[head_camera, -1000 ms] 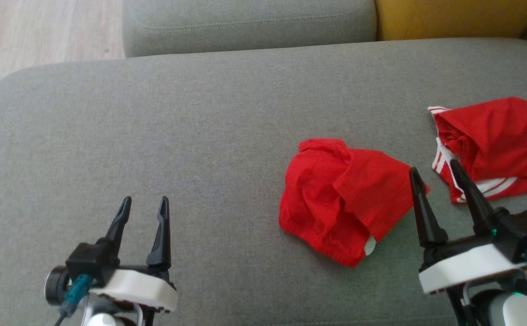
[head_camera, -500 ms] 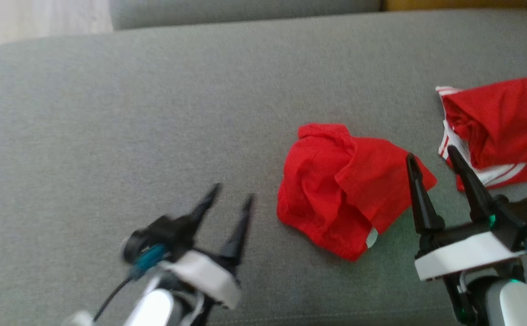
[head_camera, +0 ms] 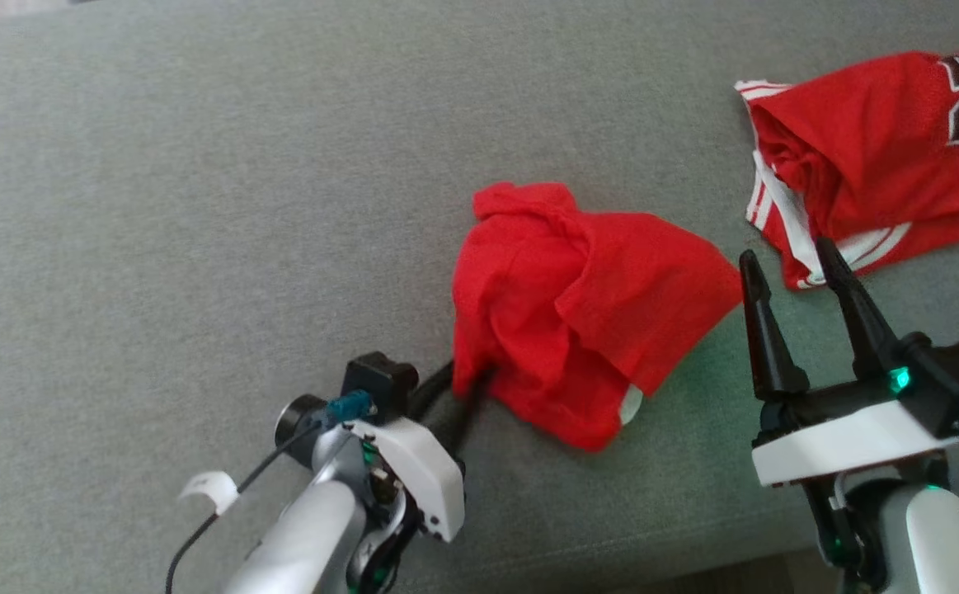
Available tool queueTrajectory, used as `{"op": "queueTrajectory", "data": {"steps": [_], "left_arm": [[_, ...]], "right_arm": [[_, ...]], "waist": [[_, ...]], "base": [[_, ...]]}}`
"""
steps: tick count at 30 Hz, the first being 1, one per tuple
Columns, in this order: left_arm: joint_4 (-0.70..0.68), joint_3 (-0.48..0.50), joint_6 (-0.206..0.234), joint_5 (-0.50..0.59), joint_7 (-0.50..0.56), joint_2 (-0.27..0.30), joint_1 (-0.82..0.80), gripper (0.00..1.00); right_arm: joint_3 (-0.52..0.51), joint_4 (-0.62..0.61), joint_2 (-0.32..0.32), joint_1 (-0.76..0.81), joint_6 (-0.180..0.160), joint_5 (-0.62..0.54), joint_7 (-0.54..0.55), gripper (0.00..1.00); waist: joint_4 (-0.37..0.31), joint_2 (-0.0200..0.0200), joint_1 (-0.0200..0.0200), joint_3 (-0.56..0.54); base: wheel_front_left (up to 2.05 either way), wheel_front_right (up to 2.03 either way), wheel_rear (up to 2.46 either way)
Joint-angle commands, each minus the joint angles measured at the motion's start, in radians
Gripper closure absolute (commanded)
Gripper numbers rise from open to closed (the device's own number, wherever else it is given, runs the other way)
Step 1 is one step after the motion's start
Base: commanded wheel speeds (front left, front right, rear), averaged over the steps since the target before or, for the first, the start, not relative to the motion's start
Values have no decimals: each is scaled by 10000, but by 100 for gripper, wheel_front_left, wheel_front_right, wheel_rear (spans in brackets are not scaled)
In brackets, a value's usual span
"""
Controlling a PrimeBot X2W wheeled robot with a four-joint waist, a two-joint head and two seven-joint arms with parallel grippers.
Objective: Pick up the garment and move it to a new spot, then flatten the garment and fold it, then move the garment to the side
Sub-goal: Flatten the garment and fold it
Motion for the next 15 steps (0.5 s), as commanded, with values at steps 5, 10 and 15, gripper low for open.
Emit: {"op": "queueTrajectory", "data": {"steps": [5, 10, 15], "left_arm": [[-488, 803, 323, -203, -463, 158, -409, 100], [-1370, 1697, 813, -446, -357, 848, -417, 100], [-2110, 2654, 1242, -519, 122, 1942, -544, 100]], "right_arm": [[33, -241, -17, -255, 67, 232, -154, 0], [-30, -191, -16, -261, 67, 411, -137, 0], [66, -140, -16, -364, 67, 496, -86, 0]], "waist": [[105, 0, -1, 34], [526, 0, -1, -40], [811, 0, -1, -80]], "base": [[0, 0, 0], [0, 0, 0], [0, 0, 0]]}}
